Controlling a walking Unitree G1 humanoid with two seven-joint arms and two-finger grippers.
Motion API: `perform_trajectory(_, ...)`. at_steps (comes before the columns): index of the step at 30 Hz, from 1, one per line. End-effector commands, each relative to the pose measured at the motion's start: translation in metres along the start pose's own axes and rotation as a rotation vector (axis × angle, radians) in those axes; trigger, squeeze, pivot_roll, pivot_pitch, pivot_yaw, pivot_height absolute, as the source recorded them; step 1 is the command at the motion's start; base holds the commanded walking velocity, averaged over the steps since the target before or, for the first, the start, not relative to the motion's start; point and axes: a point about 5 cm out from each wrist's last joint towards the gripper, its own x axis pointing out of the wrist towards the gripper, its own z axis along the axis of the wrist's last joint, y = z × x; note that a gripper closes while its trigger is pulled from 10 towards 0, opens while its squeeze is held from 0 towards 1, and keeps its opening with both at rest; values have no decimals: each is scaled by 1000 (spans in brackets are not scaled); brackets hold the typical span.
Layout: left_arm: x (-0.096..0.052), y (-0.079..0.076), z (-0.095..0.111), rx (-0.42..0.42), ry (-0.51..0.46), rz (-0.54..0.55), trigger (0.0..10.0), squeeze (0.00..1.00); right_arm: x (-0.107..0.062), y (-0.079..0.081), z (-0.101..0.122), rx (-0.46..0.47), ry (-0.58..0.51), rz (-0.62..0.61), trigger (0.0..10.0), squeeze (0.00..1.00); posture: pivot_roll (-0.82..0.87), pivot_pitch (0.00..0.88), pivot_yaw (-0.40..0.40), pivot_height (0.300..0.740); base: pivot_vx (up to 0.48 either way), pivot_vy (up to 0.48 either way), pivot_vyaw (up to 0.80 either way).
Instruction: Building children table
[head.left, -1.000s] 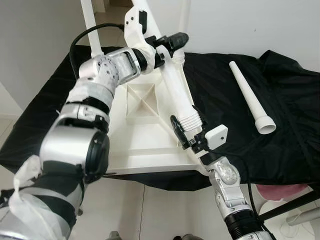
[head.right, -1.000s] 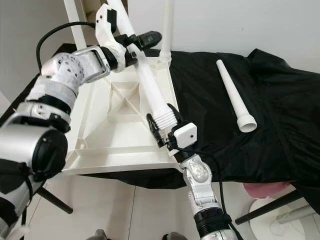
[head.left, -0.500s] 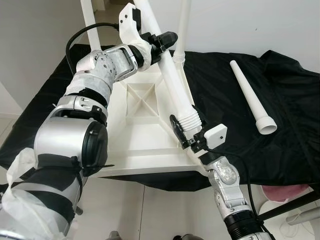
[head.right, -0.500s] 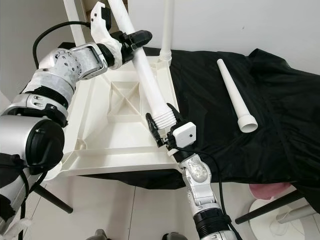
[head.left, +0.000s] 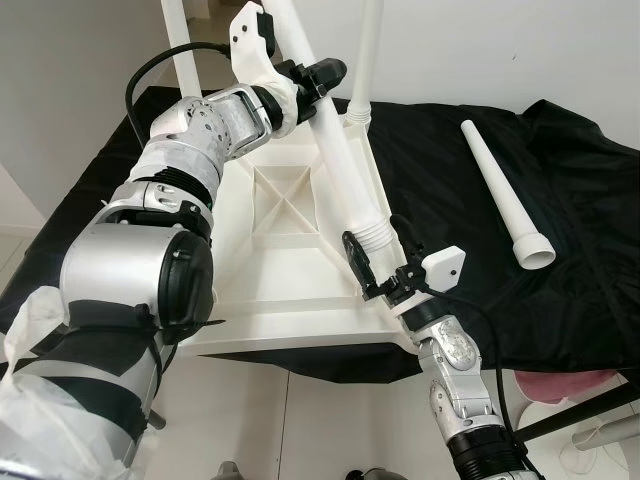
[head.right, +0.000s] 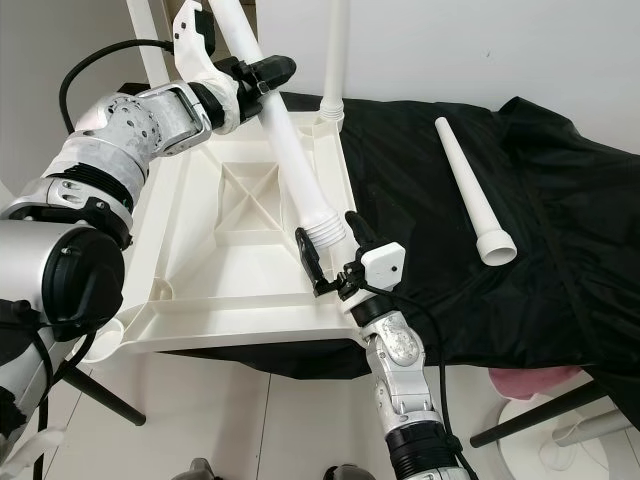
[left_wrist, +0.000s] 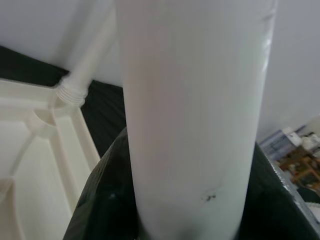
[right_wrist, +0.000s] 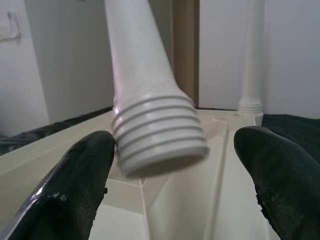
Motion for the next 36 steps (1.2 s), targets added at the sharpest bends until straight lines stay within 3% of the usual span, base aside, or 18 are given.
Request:
perform_trajectory(1,-2,-9,12,75,-31,-132,10000,0,-6,-11,-3,-21,36,-60,10000,0,-58,0,13,740,0,0,0)
perform_trajectory(5,-2,-4,6,155,-29,-97,10000,0,-7,-19,-14,-59,158,-86,10000,0,-60,0,10,740,0,0,0)
perform_trajectory(9,-3,6,0,164,-37,-30,10000,0,-10,-29,-24,6,285,-139,10000,0,-58,0,7,740,0,0,0)
perform_trajectory(16,-3,6,-5,228,-71,-1,10000,0,-1,-29,-12,-35,242,-121,10000,0,-57,0,6,740,0,0,0)
perform_trajectory(20,0,0,-9,286,-104,-11,10000,0,8,-20,0,-63,206,-66,10000,0,-54,0,-1,740,0,0,0)
perform_trajectory(23,3,-12,-15,332,-149,-27,10000,0,14,-14,7,56,208,-59,10000,0,-50,0,-13,740,0,0,0)
perform_trajectory(26,4,-15,-17,350,-157,-32,10000,0,16,-12,9,55,219,-53,10000,0,-48,0,-16,740,0,0,0)
perform_trajectory(29,6,-23,-22,411,-164,-49,10000,0,20,-11,11,52,244,-48,10000,0,-47,0,-23,740,0,0,0)
perform_trajectory(31,7,-32,-29,503,-174,-62,10000,0,25,-8,13,32,275,-25,10000,8,-45,0,-29,740,0,0,0)
perform_trajectory(36,8,-45,-37,562,-186,-96,10000,0,32,-4,19,25,285,-2,10000,0,-45,0,-31,740,0,0,0)
